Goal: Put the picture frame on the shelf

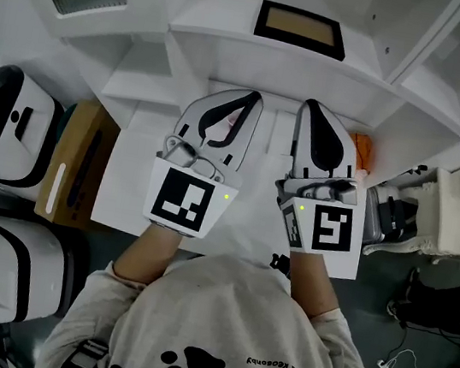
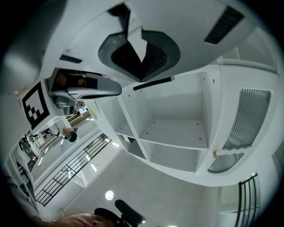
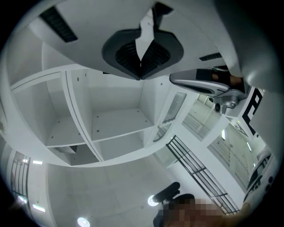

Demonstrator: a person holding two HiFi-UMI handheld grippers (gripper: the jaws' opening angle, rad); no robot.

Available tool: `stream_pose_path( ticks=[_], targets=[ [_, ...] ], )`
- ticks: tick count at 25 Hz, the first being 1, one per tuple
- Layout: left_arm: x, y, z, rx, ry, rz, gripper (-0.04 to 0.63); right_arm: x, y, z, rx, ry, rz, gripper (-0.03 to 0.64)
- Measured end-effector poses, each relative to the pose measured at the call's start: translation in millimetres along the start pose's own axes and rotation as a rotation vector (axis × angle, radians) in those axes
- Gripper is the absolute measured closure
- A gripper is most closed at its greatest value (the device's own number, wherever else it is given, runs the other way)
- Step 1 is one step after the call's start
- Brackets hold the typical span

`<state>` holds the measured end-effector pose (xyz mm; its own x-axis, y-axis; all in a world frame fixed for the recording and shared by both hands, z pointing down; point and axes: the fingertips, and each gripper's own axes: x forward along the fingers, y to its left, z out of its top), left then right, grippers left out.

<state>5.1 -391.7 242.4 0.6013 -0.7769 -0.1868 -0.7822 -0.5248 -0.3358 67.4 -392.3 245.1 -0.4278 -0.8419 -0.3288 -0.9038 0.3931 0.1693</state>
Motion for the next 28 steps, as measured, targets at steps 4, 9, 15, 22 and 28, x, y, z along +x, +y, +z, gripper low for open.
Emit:
stream_pose_path(
  ticks=[4, 9, 15, 22, 28],
  targets=[
    [-26, -16, 3, -0.036, -0.013, -0.005, 0.575, -26, 21, 5, 0.001, -0.009, 0.007, 0.582],
    [-55, -31, 4, -0.101, -0.029, 0.019, 0.575, -58, 35, 8, 0.007, -0.005, 0.003, 0.582],
    [-75, -53, -8, -0.131, -0.005, 0.021, 0.575, -86, 47, -5, 0.000, 0.028, 0.017, 0.582],
    [-84, -78, -21, -0.182, 0.010, 0.023, 0.575, -113, 52, -19, 0.018, 0.050, 0.046, 0.583],
    [-86, -98, -39, -0.191, 0.041, 0.025, 0.575, -130, 55, -43, 0.030, 0.107, 0.085, 0.581]
  ],
)
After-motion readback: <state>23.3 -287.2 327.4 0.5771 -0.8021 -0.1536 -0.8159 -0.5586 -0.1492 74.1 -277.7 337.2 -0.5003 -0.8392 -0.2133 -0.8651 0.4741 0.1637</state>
